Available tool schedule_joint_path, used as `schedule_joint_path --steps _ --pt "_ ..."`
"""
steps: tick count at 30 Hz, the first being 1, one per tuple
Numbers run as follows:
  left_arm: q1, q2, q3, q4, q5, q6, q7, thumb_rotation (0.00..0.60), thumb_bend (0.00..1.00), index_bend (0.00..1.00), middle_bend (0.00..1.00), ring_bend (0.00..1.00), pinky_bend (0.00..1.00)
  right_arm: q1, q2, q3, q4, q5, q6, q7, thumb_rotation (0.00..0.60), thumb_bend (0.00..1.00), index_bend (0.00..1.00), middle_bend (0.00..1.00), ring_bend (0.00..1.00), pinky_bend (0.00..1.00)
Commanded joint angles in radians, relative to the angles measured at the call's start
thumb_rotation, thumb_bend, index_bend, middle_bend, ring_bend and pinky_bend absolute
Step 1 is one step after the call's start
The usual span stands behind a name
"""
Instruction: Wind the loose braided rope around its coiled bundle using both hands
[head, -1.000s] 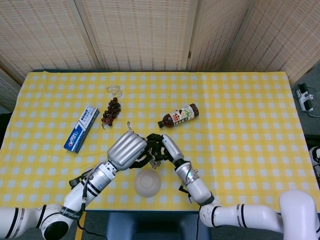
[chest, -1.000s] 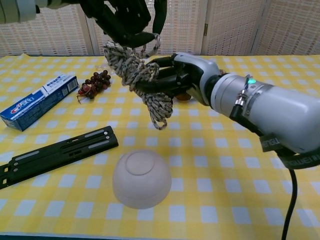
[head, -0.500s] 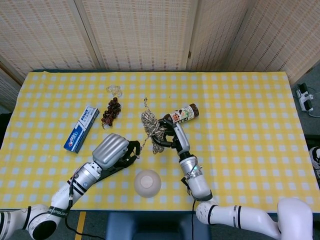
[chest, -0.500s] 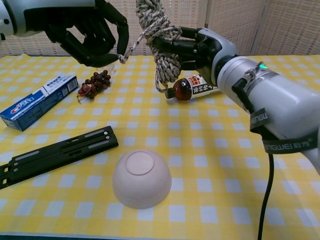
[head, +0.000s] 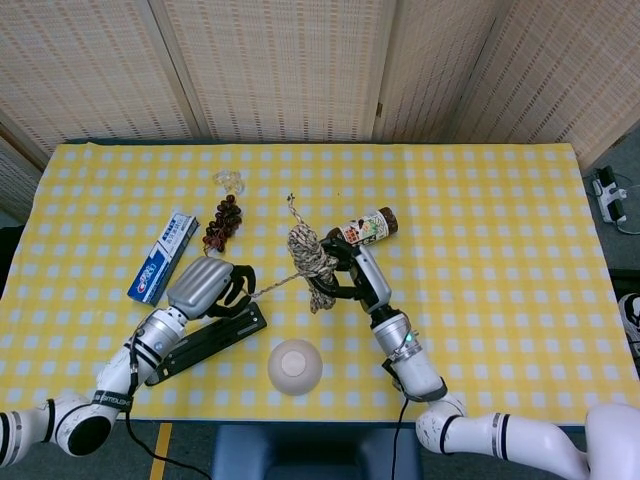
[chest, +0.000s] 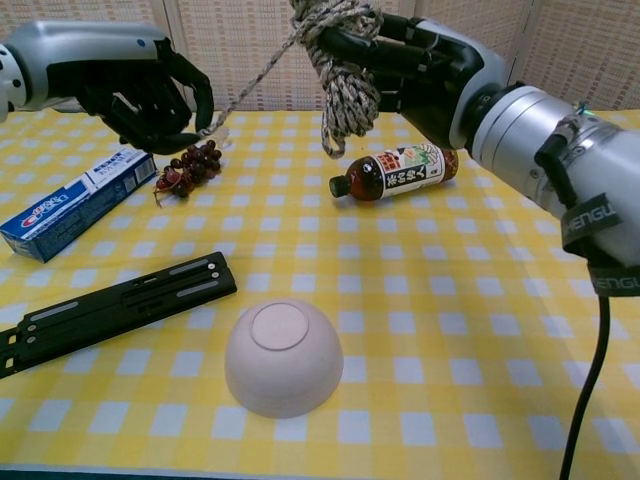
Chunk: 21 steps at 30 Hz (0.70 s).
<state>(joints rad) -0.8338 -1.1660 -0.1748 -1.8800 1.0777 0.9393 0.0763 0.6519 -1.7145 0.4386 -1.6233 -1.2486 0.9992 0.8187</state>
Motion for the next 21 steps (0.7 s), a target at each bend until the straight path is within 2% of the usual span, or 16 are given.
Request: schedule_joint_path --steps 1,7,10,13,15,18,21 --pt "0.001 -0.008 -0.007 0.020 -0.019 -0.010 -0.007 0.600 0.53 0.62 0.84 0.77 0.75 -0.013 0.029 -0.014 -0.013 -0.033 -0.003 0.038 0.600 0.60 0.92 0.78 0.82 0.72" --pt "0.009 -0.013 -0.018 0.037 -0.024 -0.010 -0.025 0.600 0.53 0.61 0.84 0.77 0.75 -0.014 0.054 -0.030 -0.012 -0.038 -0.003 0.012 0.600 0.60 0.92 0.78 0.82 0.72" --pt "0.017 -0.016 -0.021 0.034 -0.009 0.001 -0.029 0.600 0.51 0.51 0.81 0.72 0.75 -0.007 0.055 -0.034 -0.006 -0.020 0.002 -0.052 0.600 0.60 0.92 0.78 0.82 0.72" --pt "0.024 -0.018 -0.020 0.032 0.008 0.009 -0.029 0.600 0.44 0.36 0.65 0.59 0.72 0.001 0.054 -0.035 -0.005 0.002 0.008 -0.122 0.600 0.60 0.92 0.78 0.82 0.72" --pt "0.027 -0.014 -0.015 0.031 0.016 0.004 -0.028 0.600 0.41 0.27 0.50 0.46 0.64 0.004 0.053 -0.037 -0.005 0.017 0.017 -0.174 0.600 0.60 0.92 0.78 0.82 0.72" --pt "0.034 -0.005 -0.009 0.041 0.036 0.004 -0.025 0.600 0.40 0.19 0.32 0.28 0.47 0.006 0.056 -0.036 -0.014 0.041 0.025 -0.230 0.600 0.60 0.92 0.78 0.82 0.72" --pt "0.052 -0.011 0.003 0.074 0.062 0.041 0.006 0.600 0.39 0.16 0.26 0.20 0.37 0.005 0.064 -0.034 -0.024 0.060 0.032 -0.271 0.600 0.60 0.92 0.78 0.82 0.72"
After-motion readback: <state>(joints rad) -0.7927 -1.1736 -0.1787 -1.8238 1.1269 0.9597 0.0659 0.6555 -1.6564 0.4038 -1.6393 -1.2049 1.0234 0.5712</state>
